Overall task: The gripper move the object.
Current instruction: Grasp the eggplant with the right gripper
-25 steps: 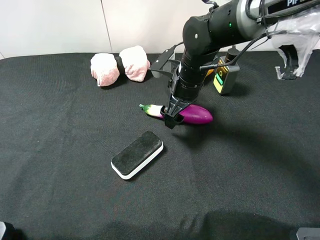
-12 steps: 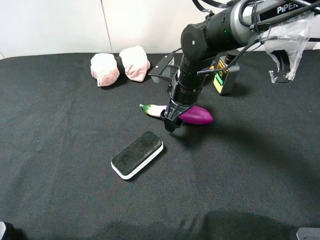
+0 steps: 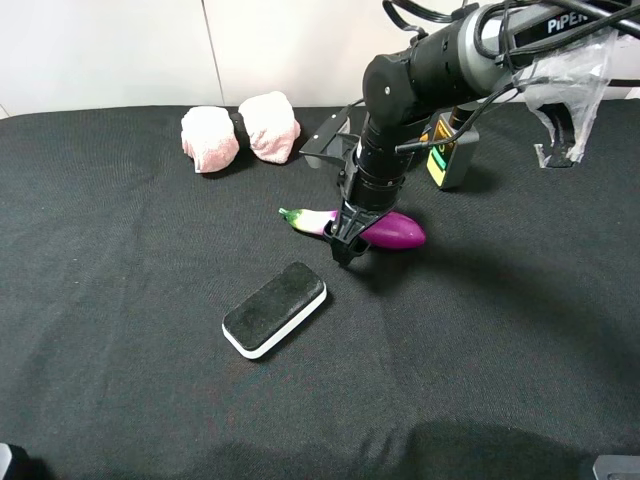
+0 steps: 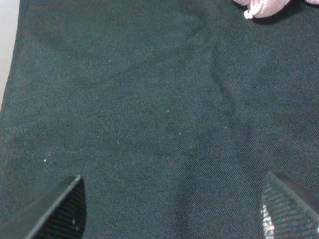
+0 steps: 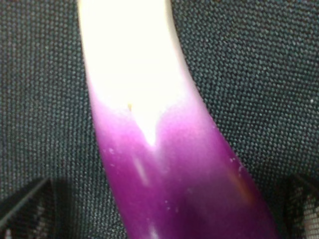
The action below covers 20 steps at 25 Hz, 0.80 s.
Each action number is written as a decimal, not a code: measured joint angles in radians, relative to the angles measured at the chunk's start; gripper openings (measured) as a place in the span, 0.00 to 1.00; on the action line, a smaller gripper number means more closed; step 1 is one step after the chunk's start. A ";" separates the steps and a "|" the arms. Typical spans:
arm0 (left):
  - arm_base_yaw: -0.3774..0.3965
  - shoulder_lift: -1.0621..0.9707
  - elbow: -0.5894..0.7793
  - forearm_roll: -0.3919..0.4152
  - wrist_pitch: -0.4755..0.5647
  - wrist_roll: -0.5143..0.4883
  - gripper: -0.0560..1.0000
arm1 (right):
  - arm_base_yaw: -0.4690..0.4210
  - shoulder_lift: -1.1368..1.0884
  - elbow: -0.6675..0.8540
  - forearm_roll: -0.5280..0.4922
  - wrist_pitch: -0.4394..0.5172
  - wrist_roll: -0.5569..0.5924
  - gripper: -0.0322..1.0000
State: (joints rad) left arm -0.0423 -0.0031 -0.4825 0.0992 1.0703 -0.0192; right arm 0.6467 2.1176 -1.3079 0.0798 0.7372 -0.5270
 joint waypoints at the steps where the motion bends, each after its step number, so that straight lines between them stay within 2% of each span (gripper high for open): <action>1: 0.000 0.000 0.000 0.000 0.000 0.000 0.72 | 0.000 0.000 0.000 0.000 0.000 0.000 0.70; 15: 0.000 0.000 0.000 0.000 0.000 0.000 0.72 | -0.003 0.000 0.000 -0.012 -0.013 0.001 0.70; 20: 0.000 0.000 0.000 0.000 0.000 0.000 0.72 | -0.003 0.000 0.000 -0.013 -0.019 0.008 0.55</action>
State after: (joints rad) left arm -0.0423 -0.0031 -0.4825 0.0992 1.0703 -0.0192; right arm 0.6435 2.1176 -1.3079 0.0669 0.7184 -0.5188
